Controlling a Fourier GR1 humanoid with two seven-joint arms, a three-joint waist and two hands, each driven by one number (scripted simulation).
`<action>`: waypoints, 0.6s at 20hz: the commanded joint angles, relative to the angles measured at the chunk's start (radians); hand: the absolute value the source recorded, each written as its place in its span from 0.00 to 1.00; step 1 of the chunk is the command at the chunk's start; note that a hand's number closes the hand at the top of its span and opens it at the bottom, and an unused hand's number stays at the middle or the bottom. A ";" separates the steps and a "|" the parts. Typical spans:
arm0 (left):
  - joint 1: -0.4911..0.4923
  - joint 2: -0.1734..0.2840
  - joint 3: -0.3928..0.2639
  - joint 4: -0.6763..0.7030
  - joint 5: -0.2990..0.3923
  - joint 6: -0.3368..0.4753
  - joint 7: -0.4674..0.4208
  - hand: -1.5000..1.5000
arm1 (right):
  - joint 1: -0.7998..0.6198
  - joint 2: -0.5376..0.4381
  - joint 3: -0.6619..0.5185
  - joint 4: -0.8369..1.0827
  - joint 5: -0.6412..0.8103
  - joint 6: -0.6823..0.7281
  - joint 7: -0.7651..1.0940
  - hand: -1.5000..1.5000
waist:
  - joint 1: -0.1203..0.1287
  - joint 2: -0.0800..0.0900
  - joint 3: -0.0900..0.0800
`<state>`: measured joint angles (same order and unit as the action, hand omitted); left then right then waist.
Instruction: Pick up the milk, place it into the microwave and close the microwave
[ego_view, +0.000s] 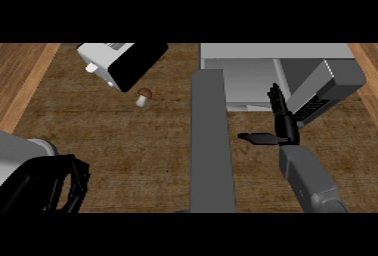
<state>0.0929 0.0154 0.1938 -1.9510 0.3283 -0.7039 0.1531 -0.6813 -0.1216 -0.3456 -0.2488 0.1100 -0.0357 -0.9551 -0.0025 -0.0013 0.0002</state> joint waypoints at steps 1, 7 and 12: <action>-0.030 -0.015 -0.130 0.020 -0.076 0.069 -0.008 1.00 | 0.084 0.058 0.033 -0.089 -0.006 0.007 -0.027 0.00 | -0.011 -0.004 -0.001; -0.049 -0.015 -0.234 -0.007 -0.146 0.099 -0.016 1.00 | 0.344 0.046 0.086 -0.259 -0.008 0.057 -0.032 0.00 | -0.026 -0.008 -0.002; -0.183 -0.015 -0.273 0.134 -0.247 0.154 -0.077 1.00 | 0.507 0.061 0.132 -0.533 -0.037 0.091 0.072 0.00 | -0.046 -0.009 -0.004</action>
<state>0.0001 0.0013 -0.0517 -1.8925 0.1364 -0.5750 0.1067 -0.2983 -0.0700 -0.2456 -0.6270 0.0850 0.0263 -0.9247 -0.0338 -0.0092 -0.0022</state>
